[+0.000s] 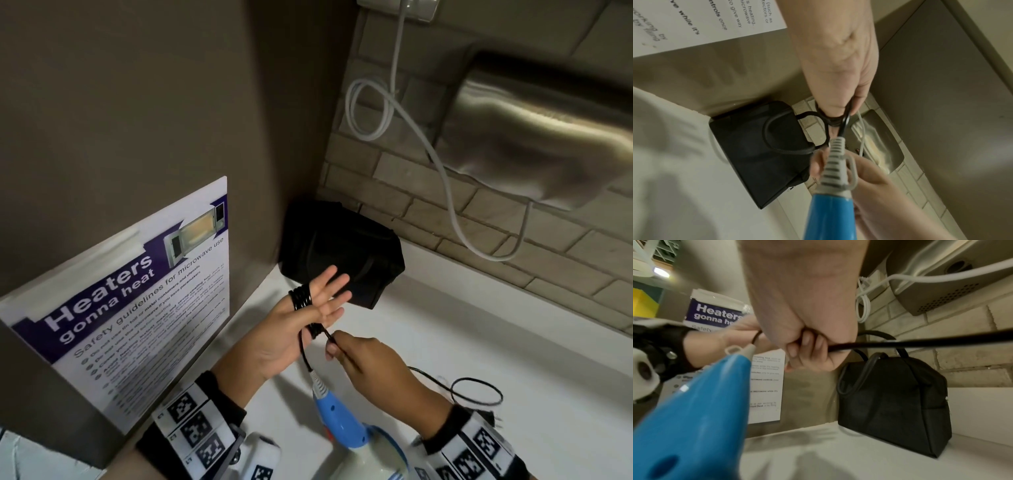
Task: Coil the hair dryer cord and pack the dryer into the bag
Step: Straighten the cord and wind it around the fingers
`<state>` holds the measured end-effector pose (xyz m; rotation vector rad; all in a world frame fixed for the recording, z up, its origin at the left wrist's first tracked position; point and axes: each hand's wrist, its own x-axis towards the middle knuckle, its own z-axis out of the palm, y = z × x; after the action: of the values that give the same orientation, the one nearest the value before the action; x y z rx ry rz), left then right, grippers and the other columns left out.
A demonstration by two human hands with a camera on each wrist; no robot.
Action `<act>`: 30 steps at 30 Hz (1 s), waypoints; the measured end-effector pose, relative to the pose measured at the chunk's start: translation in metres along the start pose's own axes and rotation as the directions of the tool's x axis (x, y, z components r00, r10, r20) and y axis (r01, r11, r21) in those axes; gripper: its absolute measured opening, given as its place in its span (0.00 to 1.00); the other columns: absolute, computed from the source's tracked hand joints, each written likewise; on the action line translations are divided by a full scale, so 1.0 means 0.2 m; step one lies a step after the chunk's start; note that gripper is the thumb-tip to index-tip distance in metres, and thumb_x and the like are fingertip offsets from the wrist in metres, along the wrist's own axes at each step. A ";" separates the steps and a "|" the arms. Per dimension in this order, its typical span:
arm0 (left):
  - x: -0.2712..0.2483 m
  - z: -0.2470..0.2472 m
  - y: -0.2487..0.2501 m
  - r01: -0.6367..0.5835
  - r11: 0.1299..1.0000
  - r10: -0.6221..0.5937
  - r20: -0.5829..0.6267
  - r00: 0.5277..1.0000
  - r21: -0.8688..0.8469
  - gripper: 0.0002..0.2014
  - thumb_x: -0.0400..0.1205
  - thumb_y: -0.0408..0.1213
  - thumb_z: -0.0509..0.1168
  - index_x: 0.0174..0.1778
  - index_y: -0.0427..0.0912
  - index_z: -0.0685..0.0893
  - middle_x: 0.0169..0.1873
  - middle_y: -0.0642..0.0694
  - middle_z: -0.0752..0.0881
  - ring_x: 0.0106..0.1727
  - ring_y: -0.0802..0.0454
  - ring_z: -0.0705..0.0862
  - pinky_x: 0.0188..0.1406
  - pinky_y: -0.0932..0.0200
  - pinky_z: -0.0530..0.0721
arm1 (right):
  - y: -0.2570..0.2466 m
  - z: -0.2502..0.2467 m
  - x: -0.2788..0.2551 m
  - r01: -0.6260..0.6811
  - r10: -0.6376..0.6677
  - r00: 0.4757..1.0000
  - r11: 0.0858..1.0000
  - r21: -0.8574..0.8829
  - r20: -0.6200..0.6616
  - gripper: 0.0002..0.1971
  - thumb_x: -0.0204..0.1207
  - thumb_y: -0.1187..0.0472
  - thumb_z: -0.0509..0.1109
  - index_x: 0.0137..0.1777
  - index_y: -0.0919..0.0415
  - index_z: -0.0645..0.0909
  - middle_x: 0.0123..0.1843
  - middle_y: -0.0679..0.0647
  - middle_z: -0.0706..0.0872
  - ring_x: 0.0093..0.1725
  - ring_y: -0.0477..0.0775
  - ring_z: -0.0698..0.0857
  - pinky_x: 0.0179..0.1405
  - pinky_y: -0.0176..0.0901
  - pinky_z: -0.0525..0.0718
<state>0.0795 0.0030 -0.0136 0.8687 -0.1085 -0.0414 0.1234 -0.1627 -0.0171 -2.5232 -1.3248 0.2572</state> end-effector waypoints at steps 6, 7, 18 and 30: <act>0.03 -0.05 -0.01 0.000 0.999 0.009 -0.243 0.970 0.040 0.27 0.84 0.18 0.49 0.79 0.43 0.66 0.75 0.42 0.74 0.75 0.46 0.74 0.76 0.51 0.70 | 0.00 -0.10 -0.12 0.058 -0.061 0.997 0.996 -0.061 -0.043 0.22 0.81 0.40 0.42 0.50 0.48 0.76 0.40 0.46 0.86 0.36 0.49 0.81 0.34 0.40 0.76; 0.03 -0.06 -0.01 0.017 0.998 0.000 -0.257 0.967 0.065 0.27 0.84 0.18 0.49 0.79 0.43 0.65 0.75 0.43 0.74 0.75 0.47 0.74 0.77 0.51 0.69 | -0.01 -0.12 -0.14 0.075 -0.078 0.995 0.996 -0.051 -0.059 0.23 0.79 0.39 0.41 0.49 0.47 0.76 0.39 0.45 0.85 0.34 0.46 0.78 0.32 0.35 0.73; -0.04 0.07 -0.02 0.160 0.948 -0.169 0.007 0.986 0.275 0.20 0.83 0.42 0.54 0.69 0.38 0.75 0.60 0.44 0.87 0.68 0.49 0.82 0.78 0.48 0.69 | -0.04 -0.40 0.01 0.157 -0.138 0.962 0.985 0.065 -0.234 0.14 0.78 0.41 0.55 0.47 0.45 0.80 0.44 0.40 0.86 0.44 0.41 0.84 0.39 0.48 0.84; -0.13 0.15 0.09 0.130 0.962 -0.203 0.308 0.930 0.240 0.17 0.86 0.30 0.52 0.69 0.30 0.75 0.66 0.28 0.81 0.72 0.35 0.77 0.76 0.44 0.70 | -0.05 -0.33 0.18 0.128 -0.023 0.981 0.826 0.549 -0.195 0.16 0.81 0.47 0.61 0.37 0.55 0.79 0.31 0.41 0.81 0.33 0.39 0.78 0.36 0.35 0.76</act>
<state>0.0500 -0.0057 0.0171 1.0826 -0.3587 -0.3428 0.1559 -0.1379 0.0473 -1.9422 -1.0766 0.3349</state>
